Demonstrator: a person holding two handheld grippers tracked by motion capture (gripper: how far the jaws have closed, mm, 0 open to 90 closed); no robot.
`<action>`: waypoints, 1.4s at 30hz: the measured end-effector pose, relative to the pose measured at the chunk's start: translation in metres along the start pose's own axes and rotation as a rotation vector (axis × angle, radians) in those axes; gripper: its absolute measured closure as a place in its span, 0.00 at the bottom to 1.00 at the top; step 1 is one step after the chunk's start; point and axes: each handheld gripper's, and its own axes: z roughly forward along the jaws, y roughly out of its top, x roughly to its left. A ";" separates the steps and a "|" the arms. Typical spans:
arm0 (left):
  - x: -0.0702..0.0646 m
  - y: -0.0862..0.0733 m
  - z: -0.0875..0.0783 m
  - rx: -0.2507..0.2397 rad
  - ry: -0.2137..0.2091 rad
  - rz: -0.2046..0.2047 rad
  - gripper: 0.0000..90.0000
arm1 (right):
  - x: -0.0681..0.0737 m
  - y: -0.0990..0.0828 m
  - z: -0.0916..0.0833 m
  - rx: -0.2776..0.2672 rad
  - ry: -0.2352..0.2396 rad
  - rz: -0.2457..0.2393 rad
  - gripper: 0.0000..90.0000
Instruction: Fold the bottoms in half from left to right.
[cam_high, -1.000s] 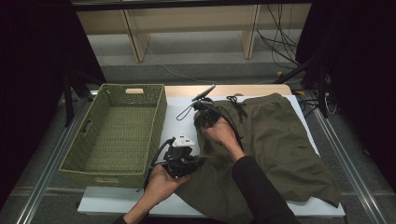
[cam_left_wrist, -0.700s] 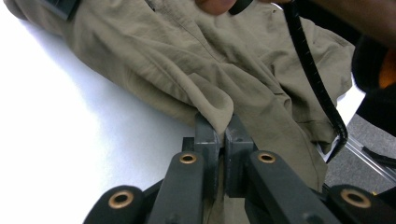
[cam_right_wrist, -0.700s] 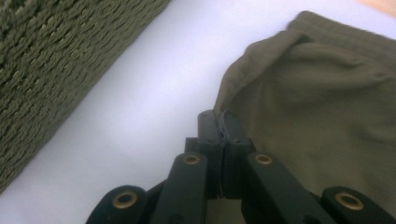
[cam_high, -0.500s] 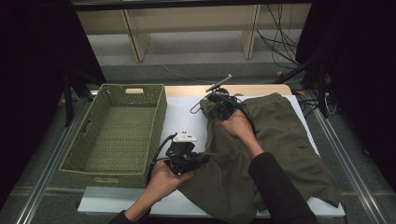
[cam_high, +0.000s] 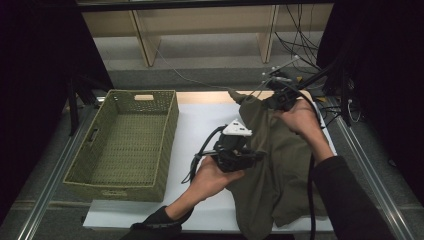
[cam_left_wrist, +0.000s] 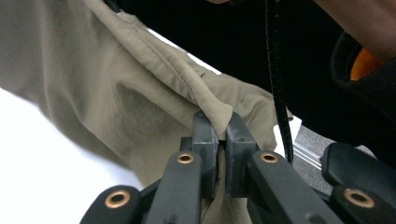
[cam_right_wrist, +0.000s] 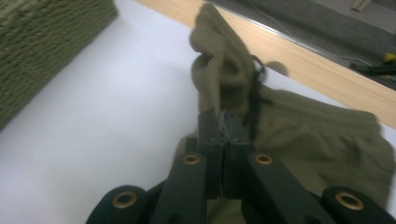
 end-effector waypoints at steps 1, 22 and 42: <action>-0.003 0.003 0.005 0.002 -0.007 0.002 0.94 | -0.007 -0.003 -0.003 0.001 -0.006 0.011 0.99; -0.030 0.028 0.099 0.088 -0.062 -0.011 0.93 | -0.115 -0.084 -0.016 0.054 -0.116 0.246 0.99; -0.036 0.011 0.140 0.194 -0.111 -0.026 0.93 | -0.145 -0.125 0.011 0.136 -0.153 0.340 0.99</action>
